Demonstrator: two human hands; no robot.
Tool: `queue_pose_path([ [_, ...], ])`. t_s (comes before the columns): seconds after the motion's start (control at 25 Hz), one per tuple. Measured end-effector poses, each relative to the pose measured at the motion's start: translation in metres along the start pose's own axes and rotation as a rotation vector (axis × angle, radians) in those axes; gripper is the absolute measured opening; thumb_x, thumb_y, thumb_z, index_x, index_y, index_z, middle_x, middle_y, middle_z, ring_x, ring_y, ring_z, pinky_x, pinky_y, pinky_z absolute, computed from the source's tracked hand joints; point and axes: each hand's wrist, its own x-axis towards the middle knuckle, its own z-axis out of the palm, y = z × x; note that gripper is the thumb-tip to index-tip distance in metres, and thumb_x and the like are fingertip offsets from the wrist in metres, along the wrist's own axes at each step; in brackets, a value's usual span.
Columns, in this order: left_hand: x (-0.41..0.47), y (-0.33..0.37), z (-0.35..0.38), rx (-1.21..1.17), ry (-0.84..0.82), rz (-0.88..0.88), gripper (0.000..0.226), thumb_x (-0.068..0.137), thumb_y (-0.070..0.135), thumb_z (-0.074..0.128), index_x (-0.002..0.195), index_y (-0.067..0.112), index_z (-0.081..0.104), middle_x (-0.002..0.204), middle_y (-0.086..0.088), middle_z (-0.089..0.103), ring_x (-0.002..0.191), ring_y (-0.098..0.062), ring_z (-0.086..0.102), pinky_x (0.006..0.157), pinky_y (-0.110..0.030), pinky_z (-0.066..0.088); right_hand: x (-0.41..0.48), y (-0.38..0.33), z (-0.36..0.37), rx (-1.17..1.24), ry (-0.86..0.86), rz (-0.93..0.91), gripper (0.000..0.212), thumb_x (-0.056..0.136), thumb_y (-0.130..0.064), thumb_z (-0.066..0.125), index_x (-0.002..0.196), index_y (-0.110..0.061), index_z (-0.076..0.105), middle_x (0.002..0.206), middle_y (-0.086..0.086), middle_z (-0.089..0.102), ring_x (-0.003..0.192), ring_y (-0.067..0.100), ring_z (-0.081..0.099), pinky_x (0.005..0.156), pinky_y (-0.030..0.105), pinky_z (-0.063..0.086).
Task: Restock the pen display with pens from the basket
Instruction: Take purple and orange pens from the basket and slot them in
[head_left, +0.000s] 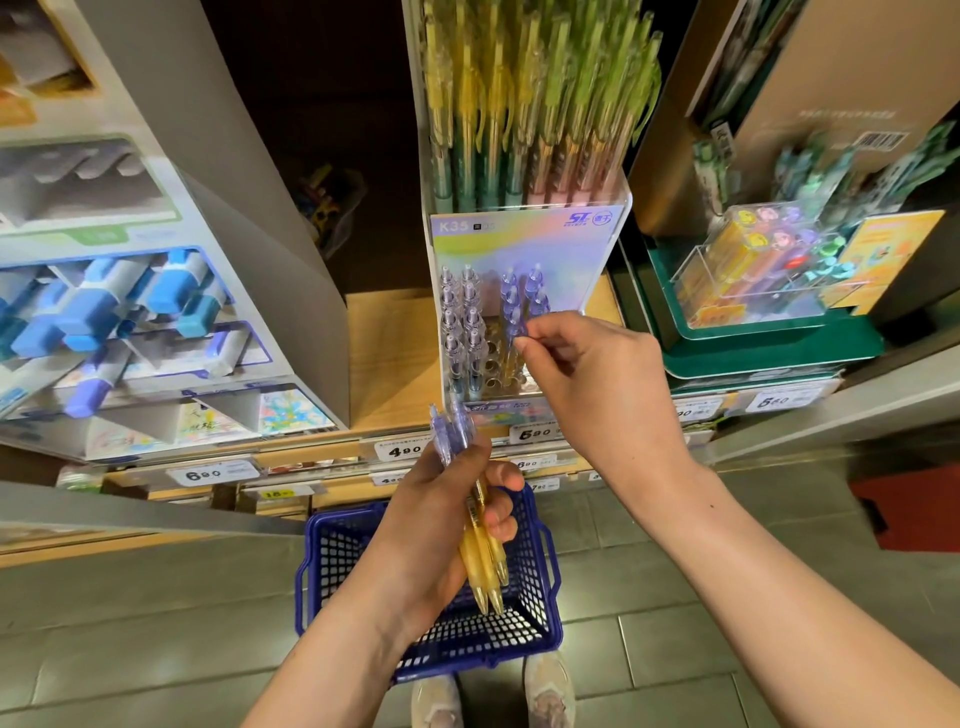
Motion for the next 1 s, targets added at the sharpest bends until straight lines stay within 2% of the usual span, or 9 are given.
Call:
queue_pose_path([
  [0.16, -0.001, -0.001, 0.002, 0.082, -0.032, 0.053, 0.033, 0.094, 0.027, 0.061, 0.118, 0.006, 0.055, 0.075, -0.006, 0.062, 0.054, -0.013, 0.043, 0.05, -0.025, 0.041, 0.0, 0.002, 0.0, -0.031, -0.04, 0.039, 0.004, 0.09, -0.02, 0.075, 0.089, -0.016, 0.076, 0.075, -0.006, 0.073, 0.065, 0.007, 0.066, 0.065, 0.025, 0.054],
  [0.24, -0.002, -0.002, 0.004, 0.113, -0.053, 0.069, 0.034, 0.093, 0.028, 0.061, 0.119, 0.007, 0.054, 0.075, -0.004, 0.061, 0.055, -0.012, 0.044, 0.051, -0.025, 0.041, -0.007, 0.001, -0.002, -0.026, -0.091, 0.133, 0.009, 0.091, -0.024, 0.073, 0.084, -0.02, 0.075, 0.071, -0.007, 0.072, 0.063, 0.007, 0.066, 0.064, 0.027, 0.053],
  [0.32, -0.002, -0.001, 0.006, 0.128, -0.064, 0.083, 0.029, 0.095, 0.028, 0.06, 0.115, 0.008, 0.056, 0.076, -0.004, 0.06, 0.056, -0.012, 0.044, 0.052, -0.024, 0.042, -0.016, -0.001, -0.007, 0.119, -0.192, 0.297, 0.018, 0.093, -0.036, 0.069, 0.08, -0.025, 0.073, 0.066, -0.006, 0.069, 0.06, 0.008, 0.065, 0.061, 0.024, 0.051],
  [0.4, -0.001, -0.001, 0.007, 0.135, -0.066, 0.093, 0.028, 0.097, 0.028, 0.058, 0.116, 0.008, 0.061, 0.077, -0.004, 0.06, 0.057, -0.012, 0.045, 0.053, -0.024, 0.042, -0.025, -0.005, -0.012, 0.363, -0.411, 0.493, 0.025, 0.092, -0.049, 0.066, 0.081, -0.028, 0.073, 0.067, -0.004, 0.068, 0.06, 0.011, 0.063, 0.057, 0.018, 0.048],
  [0.48, 0.0, -0.002, 0.01, 0.137, -0.07, 0.089, 0.026, 0.098, 0.028, 0.058, 0.113, 0.008, 0.063, 0.079, -0.007, 0.061, 0.057, -0.012, 0.047, 0.053, -0.024, 0.044, -0.03, -0.007, -0.015, 0.565, -0.583, 0.598, 0.019, 0.091, -0.044, 0.069, 0.087, -0.027, 0.076, 0.071, -0.008, 0.07, 0.065, 0.004, 0.063, 0.066, 0.016, 0.049],
  [0.52, 0.0, -0.003, 0.011, 0.137, -0.063, 0.081, 0.026, 0.098, 0.029, 0.057, 0.112, 0.007, 0.063, 0.08, -0.008, 0.063, 0.057, -0.013, 0.05, 0.054, -0.025, 0.046, -0.031, -0.006, -0.015, 0.621, -0.6, 0.628, 0.014, 0.091, -0.038, 0.071, 0.088, -0.025, 0.077, 0.074, -0.008, 0.071, 0.069, 0.003, 0.065, 0.07, 0.018, 0.05],
  [0.72, 0.0, -0.005, 0.015, 0.046, -0.035, 0.026, 0.043, 0.095, 0.036, 0.059, 0.112, -0.001, 0.07, 0.089, -0.019, 0.074, 0.073, -0.026, 0.074, 0.067, -0.034, 0.062, -0.025, -0.005, -0.016, 0.682, -0.495, 0.669, 0.007, 0.091, -0.026, 0.072, 0.092, -0.021, 0.077, 0.078, -0.003, 0.073, 0.07, 0.004, 0.066, 0.063, 0.016, 0.051],
  [0.84, 0.0, 0.0, 0.015, 0.0, 0.005, -0.033, 0.037, 0.095, 0.035, 0.061, 0.107, 0.002, 0.073, 0.093, -0.024, 0.074, 0.07, -0.029, 0.074, 0.063, -0.037, 0.062, -0.016, -0.005, -0.026, 0.709, -0.394, 0.649, 0.012, 0.093, -0.024, 0.07, 0.098, -0.015, 0.076, 0.081, 0.008, 0.075, 0.07, 0.013, 0.069, 0.059, 0.019, 0.053],
  [1.0, 0.001, 0.0, 0.011, 0.018, 0.048, -0.112, 0.031, 0.105, 0.024, 0.05, 0.12, 0.002, 0.065, 0.091, -0.019, 0.075, 0.06, -0.024, 0.07, 0.055, -0.033, 0.059, 0.007, 0.002, -0.047, 0.746, -0.136, 0.519, 0.012, 0.092, -0.014, 0.07, 0.101, -0.007, 0.073, 0.08, 0.008, 0.077, 0.071, 0.015, 0.073, 0.067, 0.026, 0.059],
])
